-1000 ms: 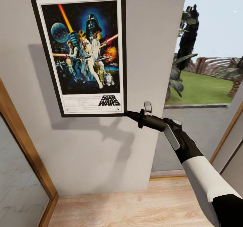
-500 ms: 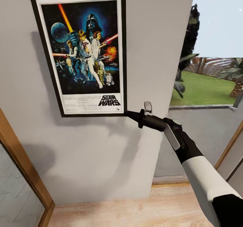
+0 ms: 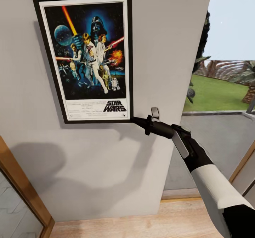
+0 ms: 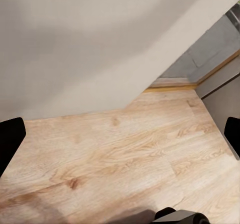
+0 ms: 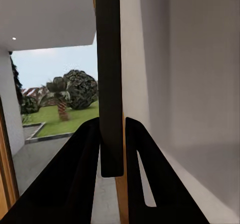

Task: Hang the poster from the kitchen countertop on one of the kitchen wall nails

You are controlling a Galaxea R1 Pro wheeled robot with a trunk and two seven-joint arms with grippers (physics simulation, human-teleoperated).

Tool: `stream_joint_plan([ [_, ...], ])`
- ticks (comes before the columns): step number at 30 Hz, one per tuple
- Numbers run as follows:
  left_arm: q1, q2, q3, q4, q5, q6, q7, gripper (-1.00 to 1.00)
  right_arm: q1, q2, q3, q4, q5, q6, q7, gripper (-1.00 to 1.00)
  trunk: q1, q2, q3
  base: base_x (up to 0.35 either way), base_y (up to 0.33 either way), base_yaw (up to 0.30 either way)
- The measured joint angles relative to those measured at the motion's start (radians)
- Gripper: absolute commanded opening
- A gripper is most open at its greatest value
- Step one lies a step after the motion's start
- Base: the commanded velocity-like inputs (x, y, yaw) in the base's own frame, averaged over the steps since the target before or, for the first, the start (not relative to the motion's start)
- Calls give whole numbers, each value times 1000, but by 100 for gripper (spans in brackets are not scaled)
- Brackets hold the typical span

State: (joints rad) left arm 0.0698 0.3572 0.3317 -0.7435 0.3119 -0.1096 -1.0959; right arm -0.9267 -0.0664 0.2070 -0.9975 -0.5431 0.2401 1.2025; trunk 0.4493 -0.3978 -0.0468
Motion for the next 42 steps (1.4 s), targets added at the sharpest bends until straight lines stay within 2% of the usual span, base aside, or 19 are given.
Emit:
stream_joint_plan([
  [24, 0, 0, 0, 0, 0, 0, 0, 100, 3, 0, 0, 0, 1, 2, 0, -100, 0, 0, 0, 31, 0, 0],
  [32, 0, 0, 0, 0, 0, 0, 0, 100, 3, 0, 0, 0, 0, 1, 0, -100, 0, 0, 0, 176, 0, 0],
  [42, 1, 0, 0, 0, 0, 0, 0, 100, 3, 0, 0, 0, 1, 1, 0, -100, 0, 0, 0, 33, 0, 0],
])
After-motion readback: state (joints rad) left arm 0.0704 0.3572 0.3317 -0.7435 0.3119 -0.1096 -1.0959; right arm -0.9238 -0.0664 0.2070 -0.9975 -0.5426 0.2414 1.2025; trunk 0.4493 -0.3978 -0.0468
